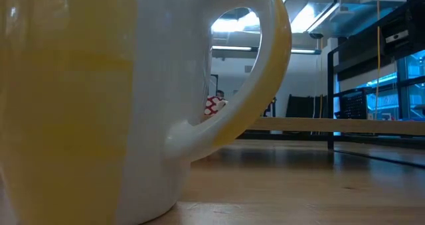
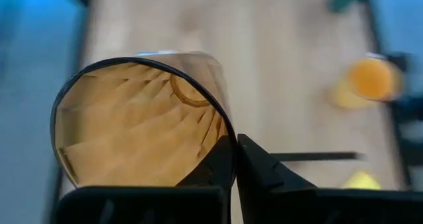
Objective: Stack small to large cups/mugs on shelf
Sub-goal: Put the brown cup on the shelf
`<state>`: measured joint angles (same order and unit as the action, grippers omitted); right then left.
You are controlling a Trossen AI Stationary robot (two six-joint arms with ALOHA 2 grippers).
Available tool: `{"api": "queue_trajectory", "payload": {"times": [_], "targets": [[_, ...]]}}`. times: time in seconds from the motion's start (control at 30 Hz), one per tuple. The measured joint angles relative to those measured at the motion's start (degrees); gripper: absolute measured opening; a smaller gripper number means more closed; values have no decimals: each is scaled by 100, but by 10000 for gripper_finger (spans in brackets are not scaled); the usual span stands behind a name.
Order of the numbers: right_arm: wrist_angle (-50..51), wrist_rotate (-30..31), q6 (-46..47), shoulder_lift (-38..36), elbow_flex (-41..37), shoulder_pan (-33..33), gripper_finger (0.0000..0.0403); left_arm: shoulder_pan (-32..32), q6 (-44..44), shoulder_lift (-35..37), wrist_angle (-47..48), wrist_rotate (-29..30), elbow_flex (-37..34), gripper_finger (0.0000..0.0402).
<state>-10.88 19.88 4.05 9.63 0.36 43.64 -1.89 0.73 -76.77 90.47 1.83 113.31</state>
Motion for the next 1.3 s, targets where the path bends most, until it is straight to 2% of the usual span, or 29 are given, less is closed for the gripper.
{"api": "queue_trajectory", "payload": {"times": [0.1, 0.23, 0.3, 0.4, 0.53, 0.63, 0.87, 1.03, 1.3], "targets": [[-2, 0, -2, 0, 0, 0, 139, -769, 83, -550, -40, 211, 279, 1], [0, 0, -1, 0, 0, 0, 139, -1531, 825, -1353, -55, 446, 713, 1], [0, 0, 0, 0, 0, 0, 139, -1714, 1277, -1698, -49, 496, 874, 1], [0, -1, -1, 0, 0, 0, 139, -1849, 1844, -1984, -50, 921, 932, 1], [0, 0, 0, 0, 0, 0, 139, -1792, 2044, -2140, -43, 1093, 941, 0], [0, 0, 0, 0, 0, 0, 139, -1669, 1759, -2191, -68, 953, 813, 0], [2, 0, 0, 0, 0, -1, 139, -1589, 361, -2188, -44, -37, 83, 0], [3, 0, 0, 0, 0, 0, 139, -1787, -450, -2188, -41, -26, -243, 1], [3, 0, 0, 0, 0, -1, 139, -1849, -1481, -2188, -47, 208, -261, 1]]}}
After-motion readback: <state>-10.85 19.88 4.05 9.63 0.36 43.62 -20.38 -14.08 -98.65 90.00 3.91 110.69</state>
